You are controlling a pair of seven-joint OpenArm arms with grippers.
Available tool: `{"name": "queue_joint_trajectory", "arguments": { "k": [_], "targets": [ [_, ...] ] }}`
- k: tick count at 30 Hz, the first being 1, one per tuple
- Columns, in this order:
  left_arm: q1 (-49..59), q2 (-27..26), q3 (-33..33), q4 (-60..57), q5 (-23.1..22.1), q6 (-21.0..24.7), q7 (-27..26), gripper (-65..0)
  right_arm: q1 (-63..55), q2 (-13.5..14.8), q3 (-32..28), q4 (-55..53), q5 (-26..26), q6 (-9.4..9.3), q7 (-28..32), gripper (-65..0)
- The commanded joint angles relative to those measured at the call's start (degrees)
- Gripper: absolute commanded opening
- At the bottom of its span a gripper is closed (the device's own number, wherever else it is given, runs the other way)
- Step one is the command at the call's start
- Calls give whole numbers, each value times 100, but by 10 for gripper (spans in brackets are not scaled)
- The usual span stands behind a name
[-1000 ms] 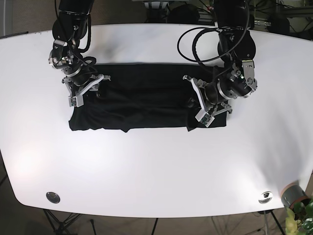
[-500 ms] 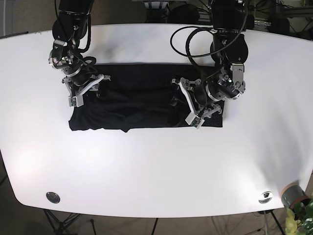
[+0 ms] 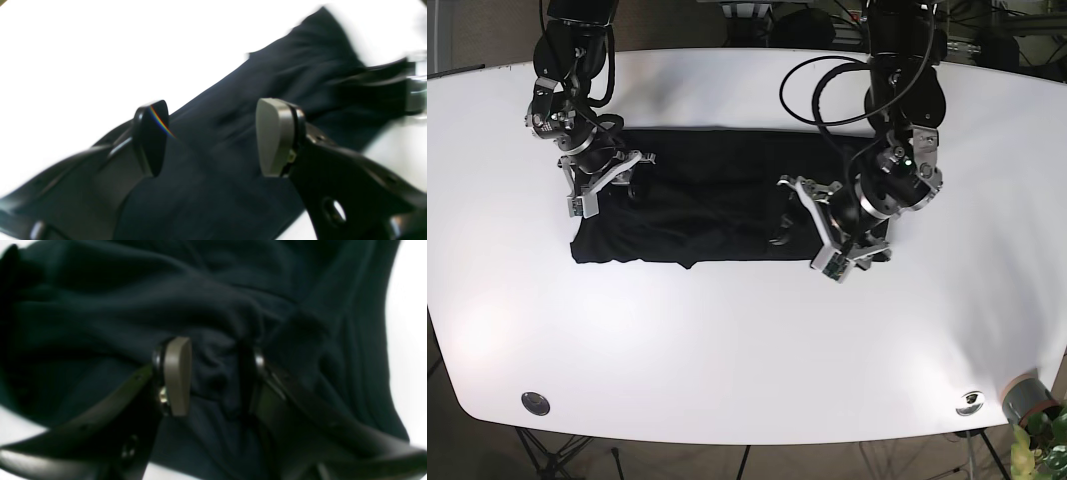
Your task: Fold the T-shirt properly
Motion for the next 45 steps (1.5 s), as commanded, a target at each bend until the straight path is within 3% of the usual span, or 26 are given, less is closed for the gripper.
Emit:
{"name": "queue_joint_trajectory", "arguments": {
  "k": [1,6,9,12,15,17,19,22,31,35,41,45],
  "targets": [
    [-51,-124,-51,-94,-90,-6,-112,-260,64,67,19,357,457,33,122,-417],
    [-42,-317,-77,-454,-99,-41,-121,-260,55,146,99,761,1046,24,104,-411],
    [64,-379,-332,-568,-99,-314,-129,-261,99,251,406,840,1617,-20,-230,-398],
    [231,-370,-816,-560,-99,-727,-191,-261,205,260,872,823,2083,-20,-608,-308],
    [292,-361,-1361,-665,-99,-1149,-200,-275,275,269,1338,541,2320,-20,-784,-166],
    [310,-352,-1651,-806,-99,-1153,-200,-342,398,269,1584,286,2496,-20,-863,-84],
    [292,-352,-1923,-1026,-99,-1153,-200,-460,495,401,1866,-21,2646,-29,-1100,-22],
    [275,-352,-2117,-1412,-99,-1153,-200,-572,609,550,2068,-426,2690,-29,-1311,-33],
    [72,-387,-2425,-2177,-90,-1153,-209,-581,847,920,2050,-1551,2690,-29,-1329,-60],
    [37,-387,-2433,-2476,-90,-1153,-209,-581,820,884,2024,-1560,2690,-29,-1355,-60],
    [37,-387,-2416,-2503,-81,-1153,-209,-581,662,709,1391,-1551,2690,-29,-1311,-60],
    [37,-387,-2416,-2511,-81,-1153,-209,-581,583,454,1321,-1551,2690,-29,-1241,-60]
  ]
}}
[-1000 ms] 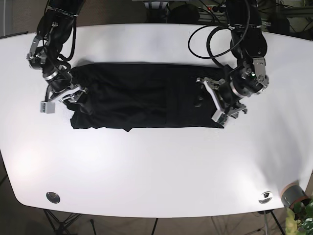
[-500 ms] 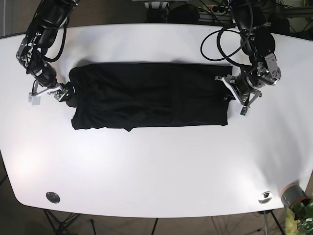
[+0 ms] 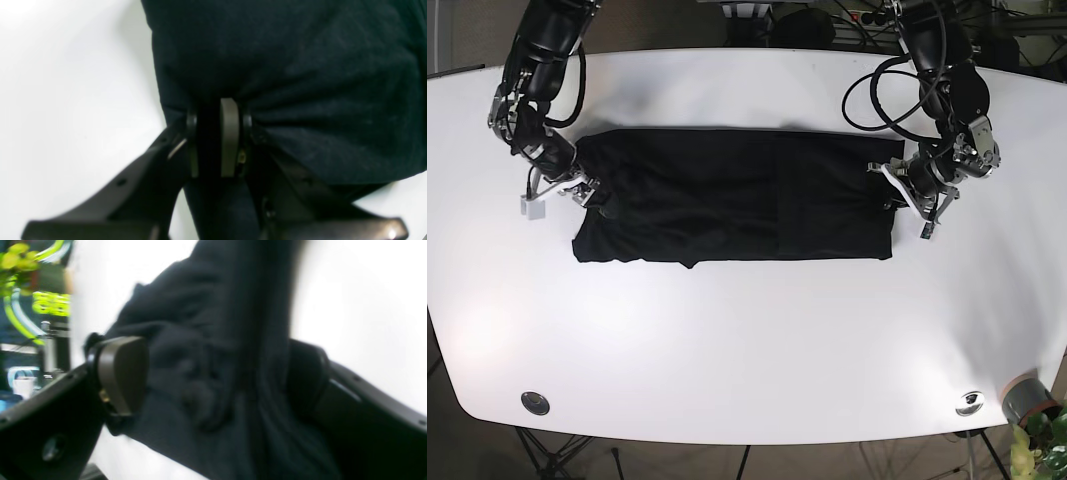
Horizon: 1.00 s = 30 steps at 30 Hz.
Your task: Fold the T-shirt properly
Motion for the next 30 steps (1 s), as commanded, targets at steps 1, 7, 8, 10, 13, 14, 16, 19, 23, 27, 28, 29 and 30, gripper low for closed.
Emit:
{"name": "queue_joint_trajectory", "arguments": {
  "k": [1,7,8,10,13,14,16,19,23,27,28,29,30],
  "targets": [
    [-55,-35,6,35,26,-8,45,-581,-71,-62,7,51,-99,-50,-63,-60],
    [-28,-35,15,26,35,-8,-105,-581,-62,-291,-2,16,-117,-50,-63,-60],
    [-19,-35,15,26,43,-8,-166,-581,-62,-300,-2,16,-117,-50,-63,-60],
    [-19,-35,15,9,52,-8,-307,-581,-62,-326,-2,16,-108,-50,-63,-60],
    [-11,-35,6,9,254,-8,-368,-581,-62,-326,-2,16,-108,-50,-63,-60],
    [-19,-35,6,9,325,-8,-368,-581,-62,-326,-2,25,-108,-50,-63,-60],
    [-19,-27,6,17,413,-8,-368,-581,-62,-335,-19,34,-108,-50,-63,-60],
    [-19,-27,6,17,457,-8,-377,-581,-62,-326,-292,34,-117,-50,-36,-73],
    [-19,-27,6,17,457,-8,-368,-581,-62,-309,-679,34,-117,-50,271,-217],
    [-19,-27,6,17,457,-8,-359,-581,-62,-230,-1004,34,-117,-50,517,-393],
    [-19,-27,6,17,457,-8,-359,-581,-62,-186,-1066,34,-117,-50,561,-428],
    [-19,-27,6,17,457,-8,-359,-581,-62,-133,-1162,34,-117,-50,623,-472],
    [-19,-18,6,17,465,-8,-359,-581,-53,-115,-1224,34,-117,-50,658,-495]
  ]
}}
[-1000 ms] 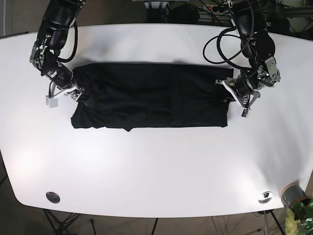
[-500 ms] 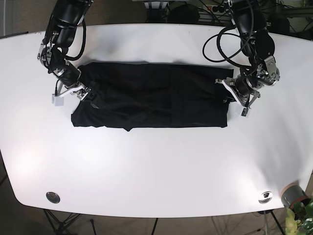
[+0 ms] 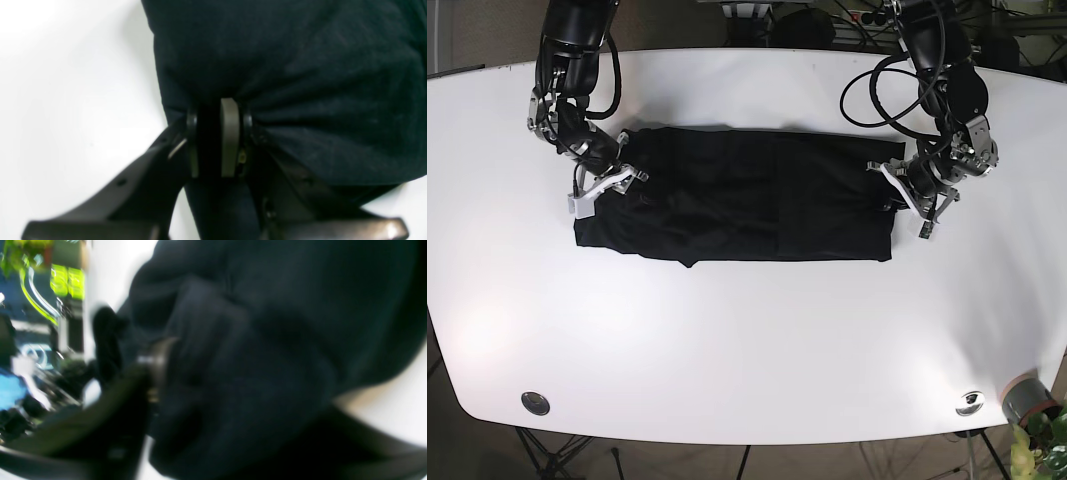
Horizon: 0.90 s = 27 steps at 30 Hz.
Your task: Fold the T-shirt properly
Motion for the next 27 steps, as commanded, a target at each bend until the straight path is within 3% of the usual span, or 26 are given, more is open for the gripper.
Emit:
{"name": "queue_joint_trajectory", "arguments": {
  "k": [1,5,13,20,25,27],
  "targets": [
    [-52,-35,2,59,111,-3,73,-581,65,189,-160,77,80,-24,177,-533],
    [-35,-35,2,59,111,-3,73,-581,47,329,-300,359,80,-77,186,-629],
    [36,-44,204,59,111,-3,82,-581,-146,637,-696,1466,80,-727,186,-626],
    [36,-35,476,103,111,-3,82,-581,-137,804,-1329,2328,1,-938,186,-626],
    [0,-18,635,103,76,-3,82,-581,-102,743,-2094,3233,-993,-1167,186,-626],
    [0,-18,793,103,76,-3,82,-581,-93,593,-2446,3462,-1371,-1229,169,-626]
  ]
}}
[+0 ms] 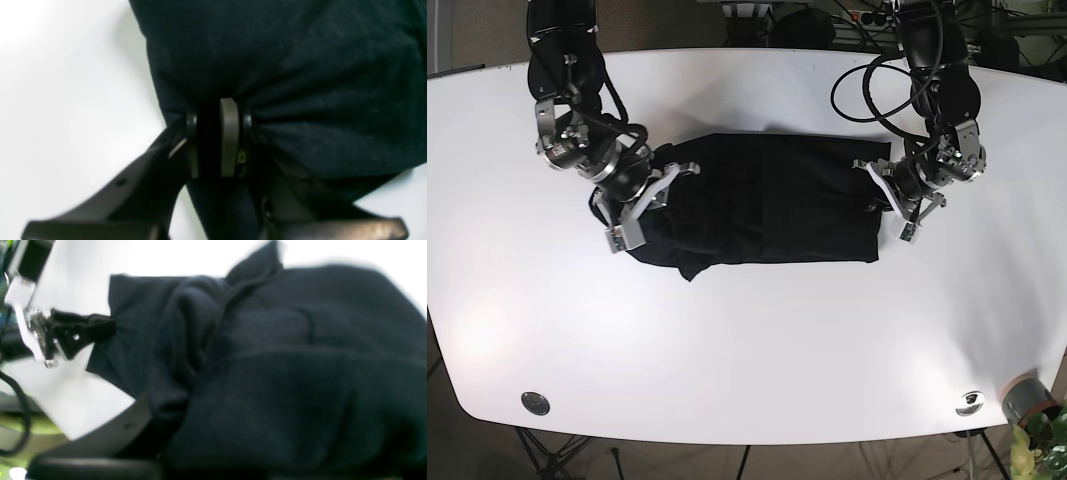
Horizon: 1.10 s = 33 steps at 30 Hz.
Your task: Fold the T-shirt properly
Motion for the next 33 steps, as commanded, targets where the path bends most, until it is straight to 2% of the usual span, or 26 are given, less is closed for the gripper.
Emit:
{"name": "queue_joint_trajectory", "arguments": {
  "k": [1,3,8,13,20,22,25,29,33],
  "targets": [
    [-28,11,179,42,63,-17,143,-581,90,-163,-291,339,-178,11,107,-626],
    [-28,11,284,42,63,-17,143,-581,125,-304,-528,418,-363,-25,107,-626],
    [-37,11,460,7,63,-17,143,-581,284,-594,-1117,436,-389,-25,99,-626],
    [-37,19,487,7,63,-17,143,-581,477,-1007,-1364,330,-521,-25,99,-626],
    [-37,19,478,-2,63,-17,143,-581,873,-1544,-1944,-435,-1611,-25,116,-620],
    [-37,19,478,-2,63,-17,143,-581,934,-1640,-1979,-663,-1831,-25,116,-596],
    [-37,19,478,-2,63,-17,143,-581,1005,-1763,-1979,-971,-2200,-25,116,-487],
    [-37,19,478,-2,63,-17,143,-581,1031,-1851,-1997,-1235,-2798,-25,125,-284],
    [-37,19,469,-2,54,-17,143,-581,1022,-1869,-2225,-1217,-3272,-25,99,-168]
  ]
}}
